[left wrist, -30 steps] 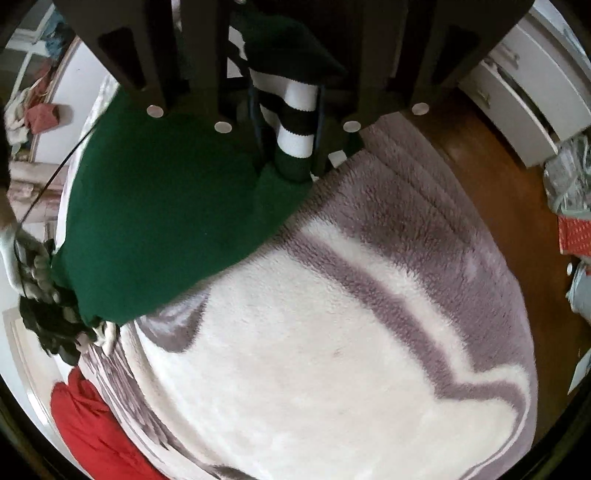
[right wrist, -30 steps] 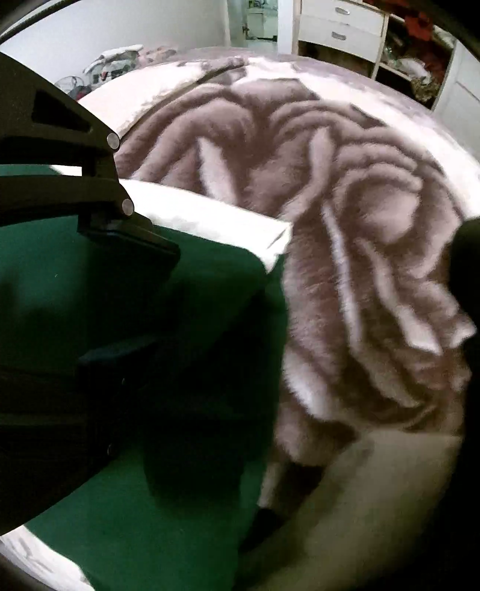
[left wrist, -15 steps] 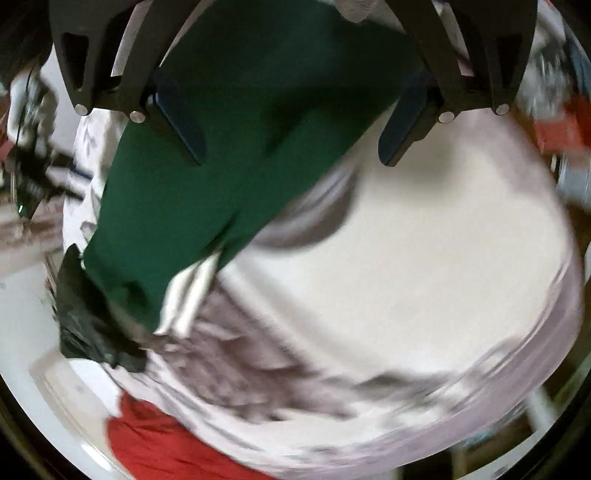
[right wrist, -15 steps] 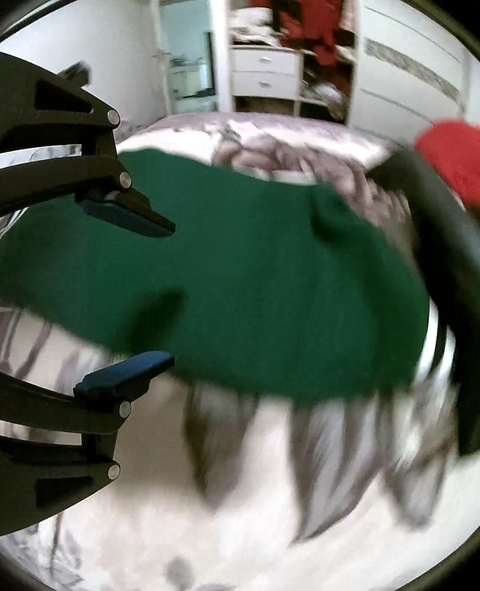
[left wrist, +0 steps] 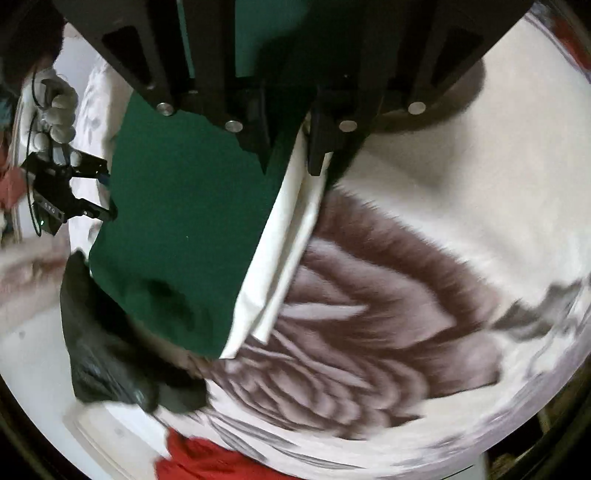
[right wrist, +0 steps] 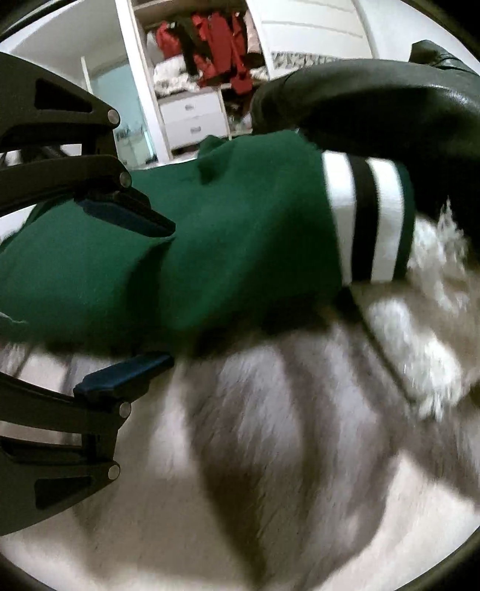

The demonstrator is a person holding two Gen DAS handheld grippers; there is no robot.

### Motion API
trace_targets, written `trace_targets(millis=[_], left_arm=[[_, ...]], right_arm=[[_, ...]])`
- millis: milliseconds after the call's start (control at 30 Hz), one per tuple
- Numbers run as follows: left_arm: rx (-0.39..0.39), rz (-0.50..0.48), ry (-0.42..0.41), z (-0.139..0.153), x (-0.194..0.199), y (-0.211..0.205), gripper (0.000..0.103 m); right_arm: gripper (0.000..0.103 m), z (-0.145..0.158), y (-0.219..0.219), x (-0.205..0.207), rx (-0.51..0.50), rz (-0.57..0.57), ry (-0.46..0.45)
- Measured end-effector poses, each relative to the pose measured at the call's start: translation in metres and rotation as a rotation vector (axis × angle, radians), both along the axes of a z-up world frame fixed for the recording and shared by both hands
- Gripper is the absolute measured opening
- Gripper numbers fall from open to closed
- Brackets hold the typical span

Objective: Fold large clothes

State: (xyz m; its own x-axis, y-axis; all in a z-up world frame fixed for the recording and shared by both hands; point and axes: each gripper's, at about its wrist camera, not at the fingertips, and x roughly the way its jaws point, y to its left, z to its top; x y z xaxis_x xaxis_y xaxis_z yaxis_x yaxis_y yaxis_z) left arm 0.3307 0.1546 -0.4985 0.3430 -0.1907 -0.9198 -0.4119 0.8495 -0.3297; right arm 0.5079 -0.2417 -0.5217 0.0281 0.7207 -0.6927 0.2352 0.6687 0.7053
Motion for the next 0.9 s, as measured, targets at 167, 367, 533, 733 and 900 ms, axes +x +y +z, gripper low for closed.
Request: trace_targets(millis=[167, 367, 533, 733, 900], left_arm=[[-0.047, 0.05, 0.025, -0.023, -0.009, 0.023, 0.015], [-0.156, 0.042, 0.02, -0.021, -0.003, 0.022, 0.024], [-0.241, -0.007, 0.03, 0.01, -0.035, 0.037, 0.048], [-0.246, -0.145, 0.116, 0.02, -0.116, 0.06, 0.062], [-0.229, -0.222, 0.281, -0.02, -0.2, 0.065, 0.062]], right_arm=[[0.066, 0.001, 0.014, 0.027, -0.033, 0.019, -0.013], [0.066, 0.029, 0.014, -0.005, -0.162, 0.069, -0.011], [0.07, 0.036, 0.003, -0.113, -0.131, 0.084, 0.068], [0.07, 0.02, 0.035, -0.289, -0.14, 0.084, 0.227], [0.071, -0.008, 0.075, -0.42, -0.088, 0.02, 0.347]])
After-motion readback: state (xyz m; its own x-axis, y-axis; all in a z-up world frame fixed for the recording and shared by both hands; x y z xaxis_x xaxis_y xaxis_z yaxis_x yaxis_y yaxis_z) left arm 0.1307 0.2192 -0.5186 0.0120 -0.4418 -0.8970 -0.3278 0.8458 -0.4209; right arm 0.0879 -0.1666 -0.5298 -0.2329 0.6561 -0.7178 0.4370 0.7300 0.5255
